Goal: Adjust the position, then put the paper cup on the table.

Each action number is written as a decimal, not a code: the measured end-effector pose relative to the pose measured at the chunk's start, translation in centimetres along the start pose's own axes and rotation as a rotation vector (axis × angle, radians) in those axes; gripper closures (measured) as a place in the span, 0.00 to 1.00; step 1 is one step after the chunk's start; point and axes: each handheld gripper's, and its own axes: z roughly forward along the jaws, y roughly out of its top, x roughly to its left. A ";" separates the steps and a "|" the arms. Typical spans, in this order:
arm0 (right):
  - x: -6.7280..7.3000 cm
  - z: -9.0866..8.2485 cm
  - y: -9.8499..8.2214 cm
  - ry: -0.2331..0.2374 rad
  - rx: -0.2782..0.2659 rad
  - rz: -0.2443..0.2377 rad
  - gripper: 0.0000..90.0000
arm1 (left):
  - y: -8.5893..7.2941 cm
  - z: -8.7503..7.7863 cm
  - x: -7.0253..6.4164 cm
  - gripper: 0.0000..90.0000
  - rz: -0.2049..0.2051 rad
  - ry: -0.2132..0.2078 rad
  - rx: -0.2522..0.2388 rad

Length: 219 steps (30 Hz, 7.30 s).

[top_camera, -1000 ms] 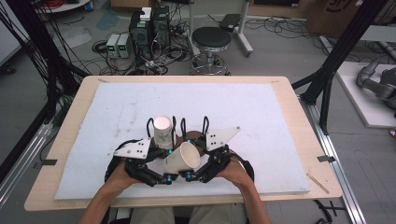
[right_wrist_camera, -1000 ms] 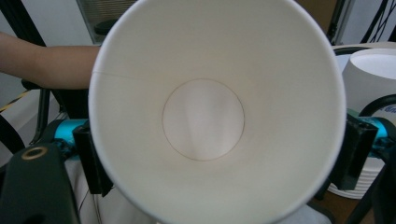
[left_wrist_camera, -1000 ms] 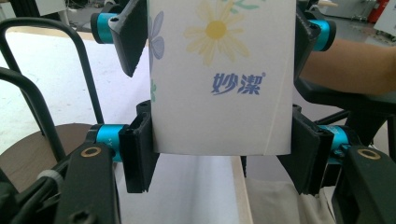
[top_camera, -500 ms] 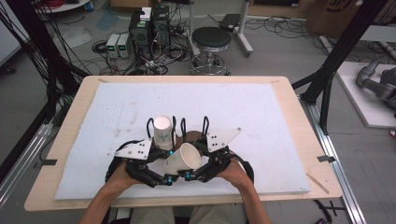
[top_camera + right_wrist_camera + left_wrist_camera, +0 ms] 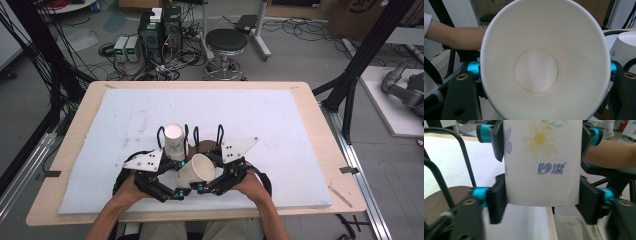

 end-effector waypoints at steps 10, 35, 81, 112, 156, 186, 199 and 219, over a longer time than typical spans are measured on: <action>0.0 -0.4 0.0 -0.016 -0.006 0.005 0.32 | 0.1 -0.1 0.0 0.02 -0.031 0.012 -0.012; 0.3 -2.3 0.2 -0.092 0.054 0.007 0.32 | -1.7 -4.9 -0.7 0.02 -0.049 0.160 0.047; -0.1 -0.4 1.4 -0.185 0.448 -0.022 0.32 | -6.9 -10.2 1.6 0.02 -0.205 0.767 0.002; 0.0 0.0 1.7 -0.186 0.523 -0.043 0.32 | -8.0 -10.3 1.9 0.02 -0.229 0.798 -0.003; -0.8 2.5 -0.2 -0.224 0.702 -0.047 0.32 | -8.0 -10.2 1.9 0.02 -0.225 0.800 0.000; -1.3 3.3 -1.8 -0.226 0.733 -0.016 0.30 | -8.0 -10.1 1.8 0.02 -0.212 0.803 0.003; -1.5 3.5 -2.1 -0.208 0.715 -0.042 0.20 | -8.0 -10.2 1.8 0.02 -0.212 0.798 0.002; -1.4 1.8 -2.9 -0.222 0.705 -0.006 0.20 | -8.0 -10.2 1.7 0.02 -0.203 0.794 0.003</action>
